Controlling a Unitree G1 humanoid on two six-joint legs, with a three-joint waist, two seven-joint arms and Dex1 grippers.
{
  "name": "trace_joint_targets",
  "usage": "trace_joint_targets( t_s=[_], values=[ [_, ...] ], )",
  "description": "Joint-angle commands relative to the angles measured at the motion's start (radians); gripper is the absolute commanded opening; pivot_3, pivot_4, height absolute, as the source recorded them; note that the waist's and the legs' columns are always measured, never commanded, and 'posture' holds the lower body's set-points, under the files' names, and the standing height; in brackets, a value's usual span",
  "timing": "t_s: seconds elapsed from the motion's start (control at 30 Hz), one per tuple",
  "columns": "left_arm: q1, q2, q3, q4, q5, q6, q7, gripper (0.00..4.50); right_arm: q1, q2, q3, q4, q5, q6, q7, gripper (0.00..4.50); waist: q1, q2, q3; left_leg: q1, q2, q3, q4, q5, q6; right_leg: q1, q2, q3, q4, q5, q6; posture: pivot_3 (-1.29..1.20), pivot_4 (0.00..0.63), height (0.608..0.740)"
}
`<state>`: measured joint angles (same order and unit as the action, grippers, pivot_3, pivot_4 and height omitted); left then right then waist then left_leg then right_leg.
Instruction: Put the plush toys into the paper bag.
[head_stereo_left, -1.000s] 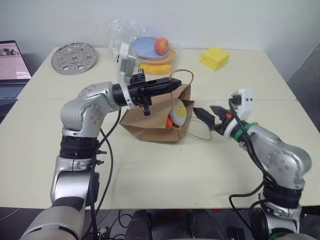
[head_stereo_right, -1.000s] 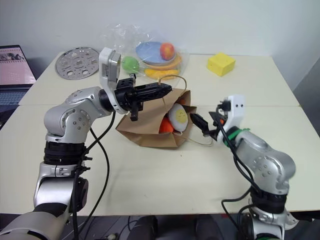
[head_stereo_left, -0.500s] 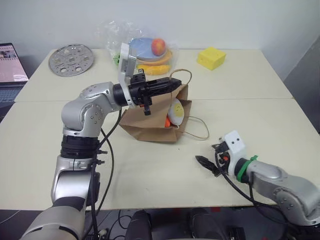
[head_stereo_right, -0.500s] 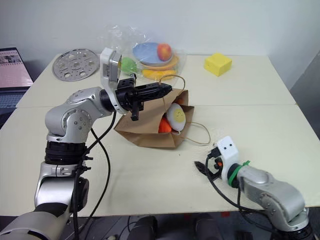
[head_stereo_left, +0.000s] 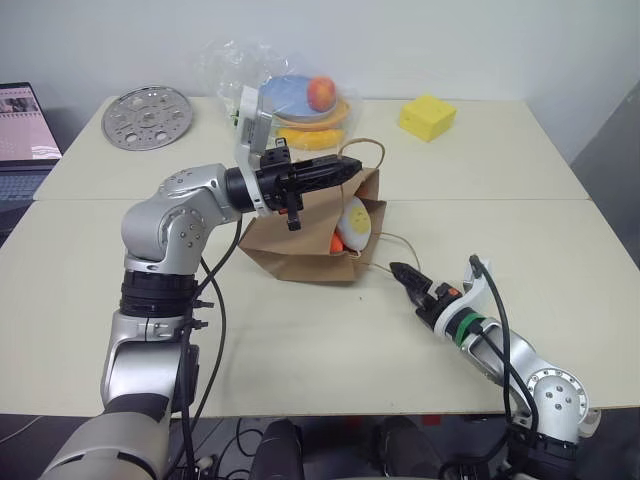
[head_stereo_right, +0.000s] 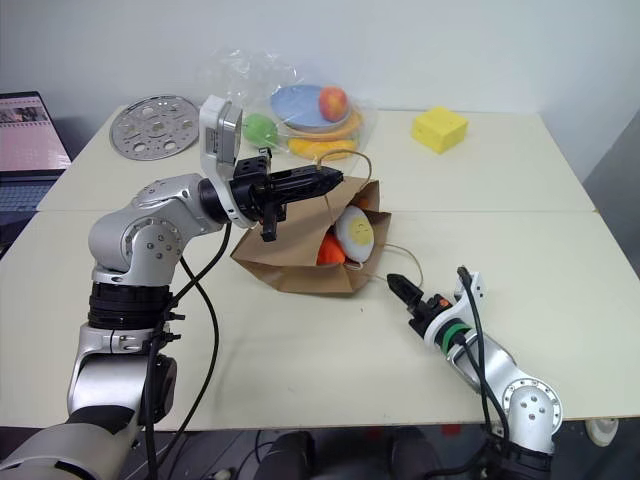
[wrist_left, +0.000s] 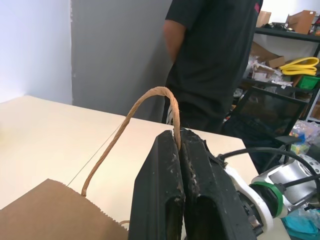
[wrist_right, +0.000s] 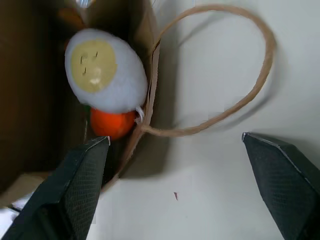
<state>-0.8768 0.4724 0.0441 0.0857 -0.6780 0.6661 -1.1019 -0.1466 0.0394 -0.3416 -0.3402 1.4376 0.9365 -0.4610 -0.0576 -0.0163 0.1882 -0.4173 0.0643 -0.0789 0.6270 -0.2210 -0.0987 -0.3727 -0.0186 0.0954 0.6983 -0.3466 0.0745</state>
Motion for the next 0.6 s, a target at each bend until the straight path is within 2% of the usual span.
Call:
trace_joint_targets(
  t_s=[0.03, 0.3, 0.4, 0.5, 0.6],
  values=[
    [-0.016, 0.007, 0.006, -0.037, -0.004, -0.005, 0.002, 0.00, -0.022, -0.017, -0.009, 0.041, -0.036, -0.082, -0.026, 4.47, 0.000, 0.000, 0.000, 0.000, 0.000, 0.000, 0.000, 0.000, 0.000, 0.000, 0.000, 0.000, 0.000, 0.000, 0.000, 0.00, 0.150, 0.740],
    [-0.014, 0.011, 0.006, -0.039, -0.003, -0.006, 0.001, 0.00, -0.036, -0.049, 0.041, 0.045, -0.016, -0.120, 0.012, 4.47, 0.001, 0.000, 0.000, 0.000, 0.000, 0.000, 0.000, 0.000, 0.000, 0.000, 0.000, 0.000, 0.000, 0.000, 0.000, 0.00, 0.150, 0.740],
    [-0.022, 0.006, 0.002, -0.033, 0.002, -0.010, 0.003, 0.00, -0.019, -0.087, 0.075, 0.011, -0.027, -0.100, 0.030, 3.90, 0.001, 0.000, 0.000, 0.000, 0.000, 0.000, 0.000, 0.000, 0.000, 0.000, 0.000, 0.000, 0.000, 0.000, 0.000, 0.00, 0.150, 0.740],
    [-0.019, 0.006, 0.002, -0.034, 0.004, -0.012, 0.003, 0.00, -0.005, -0.095, 0.084, 0.004, -0.017, -0.113, 0.027, 2.79, 0.001, 0.000, 0.000, 0.000, 0.000, 0.000, 0.000, 0.000, 0.000, 0.000, 0.000, 0.000, 0.000, 0.000, 0.000, 0.00, 0.150, 0.740],
    [-0.019, 0.006, 0.002, -0.036, 0.005, -0.012, 0.003, 0.00, -0.004, -0.104, 0.085, 0.004, -0.013, -0.124, 0.032, 1.87, 0.001, 0.000, 0.000, 0.000, 0.000, 0.000, -0.001, 0.000, 0.000, -0.001, 0.000, 0.000, 0.000, 0.000, 0.000, 0.00, 0.150, 0.740]
  ],
)
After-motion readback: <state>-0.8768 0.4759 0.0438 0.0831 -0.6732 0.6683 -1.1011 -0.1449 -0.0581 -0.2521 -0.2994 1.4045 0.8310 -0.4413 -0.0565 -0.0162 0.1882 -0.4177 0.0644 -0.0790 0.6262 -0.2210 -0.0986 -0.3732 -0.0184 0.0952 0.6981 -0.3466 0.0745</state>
